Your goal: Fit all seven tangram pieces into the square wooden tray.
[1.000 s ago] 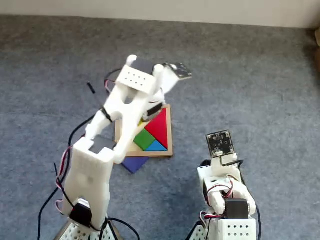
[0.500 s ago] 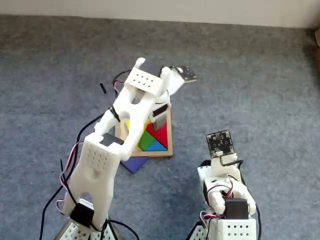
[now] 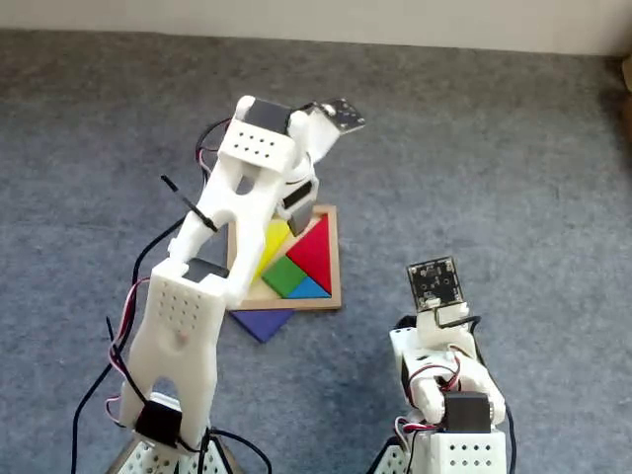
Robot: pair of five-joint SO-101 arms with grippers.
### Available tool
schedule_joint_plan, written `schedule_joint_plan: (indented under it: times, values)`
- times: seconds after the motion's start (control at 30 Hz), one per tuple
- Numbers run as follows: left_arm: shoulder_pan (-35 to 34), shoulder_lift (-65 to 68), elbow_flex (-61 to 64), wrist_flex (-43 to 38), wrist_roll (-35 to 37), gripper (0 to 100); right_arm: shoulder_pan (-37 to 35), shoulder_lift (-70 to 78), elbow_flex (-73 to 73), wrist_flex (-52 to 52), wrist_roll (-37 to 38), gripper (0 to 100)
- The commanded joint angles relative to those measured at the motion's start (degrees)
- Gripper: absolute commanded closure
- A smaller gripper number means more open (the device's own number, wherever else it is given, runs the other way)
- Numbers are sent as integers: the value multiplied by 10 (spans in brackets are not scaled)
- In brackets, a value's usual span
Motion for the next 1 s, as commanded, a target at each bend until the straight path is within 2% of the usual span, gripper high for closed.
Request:
schedule_joint_plan:
  times: [0.0,0.27,0.77,0.97]
  values:
    - [-20,-10,-7,10,6,786,7,-7,76,0,-4,988]
    - [-60,-10,30,10,4,786,7,-7,76,0,-4,988]
    - [-61,0,104,5,4,786,7,-7,76,0,-4,988]
    - [-62,73,84,-26,3,786,7,-7,76,0,-4,988]
